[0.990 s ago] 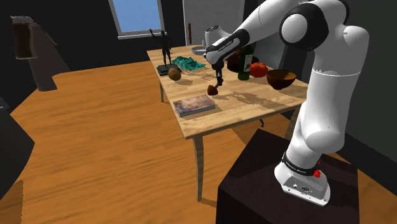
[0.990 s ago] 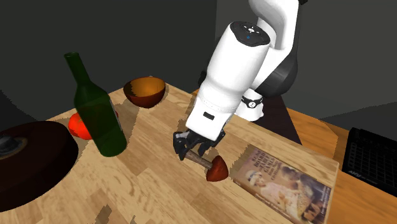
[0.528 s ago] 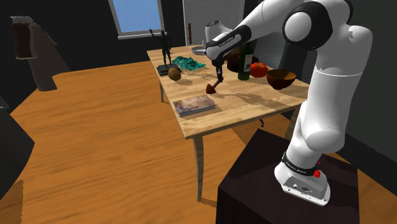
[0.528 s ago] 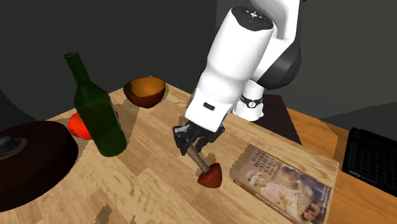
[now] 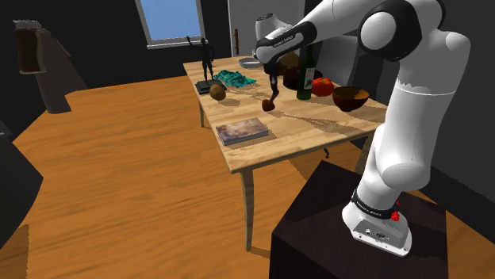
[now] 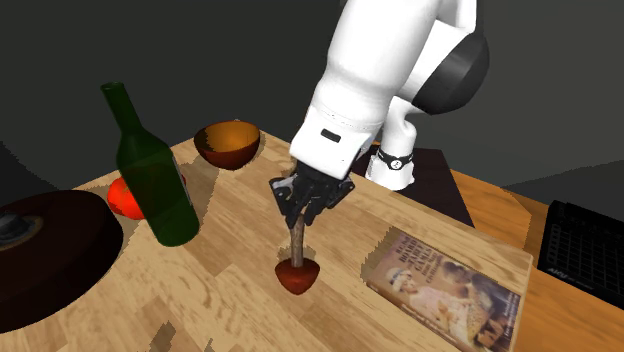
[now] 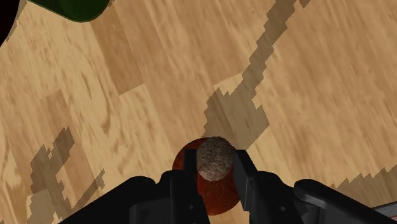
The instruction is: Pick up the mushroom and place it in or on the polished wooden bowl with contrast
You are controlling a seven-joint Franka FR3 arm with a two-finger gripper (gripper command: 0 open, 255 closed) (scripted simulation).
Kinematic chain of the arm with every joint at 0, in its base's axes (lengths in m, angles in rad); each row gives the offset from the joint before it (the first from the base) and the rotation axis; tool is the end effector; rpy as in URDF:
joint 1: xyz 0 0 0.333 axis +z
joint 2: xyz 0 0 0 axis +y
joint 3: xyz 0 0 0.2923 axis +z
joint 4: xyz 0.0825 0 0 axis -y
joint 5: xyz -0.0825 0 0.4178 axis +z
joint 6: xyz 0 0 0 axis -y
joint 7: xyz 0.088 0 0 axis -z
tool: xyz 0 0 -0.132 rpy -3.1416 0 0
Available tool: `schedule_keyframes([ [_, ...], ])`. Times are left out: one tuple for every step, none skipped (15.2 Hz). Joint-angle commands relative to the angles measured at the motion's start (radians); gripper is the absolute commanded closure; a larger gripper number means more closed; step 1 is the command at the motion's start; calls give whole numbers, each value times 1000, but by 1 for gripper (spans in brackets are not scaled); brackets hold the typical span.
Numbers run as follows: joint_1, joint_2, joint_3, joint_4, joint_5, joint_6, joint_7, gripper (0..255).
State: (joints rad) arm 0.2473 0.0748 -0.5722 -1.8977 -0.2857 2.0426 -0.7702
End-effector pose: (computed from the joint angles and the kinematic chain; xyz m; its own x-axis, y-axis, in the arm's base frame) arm 0.5803 -0.2141 0.4164 0.8425 0.5126 -0.1656 0.5387 -0.8026 0.2563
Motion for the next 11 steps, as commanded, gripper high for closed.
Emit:
schedule_keyframes([
  [1, -7, 1, 21, 0, -27, -5, 255],
  [2, -10, 1, 31, 0, -39, -8, 255],
  [3, -12, 1, 42, 0, -52, -11, 255],
  [3, -15, 2, 53, 0, -65, -13, 255],
  [4, -17, 2, 64, 0, -77, -16, 255],
  [4, -19, 2, 75, 0, -90, -19, 255],
  [5, -20, 3, 87, 1, -103, -22, 255],
  [5, -22, 3, 99, 1, -116, -25, 255],
  [5, -23, 3, 111, 2, -128, -28, 255],
  [6, -24, 3, 123, 3, -141, -31, 255],
  [6, -24, 4, 136, 3, -154, -35, 255],
])
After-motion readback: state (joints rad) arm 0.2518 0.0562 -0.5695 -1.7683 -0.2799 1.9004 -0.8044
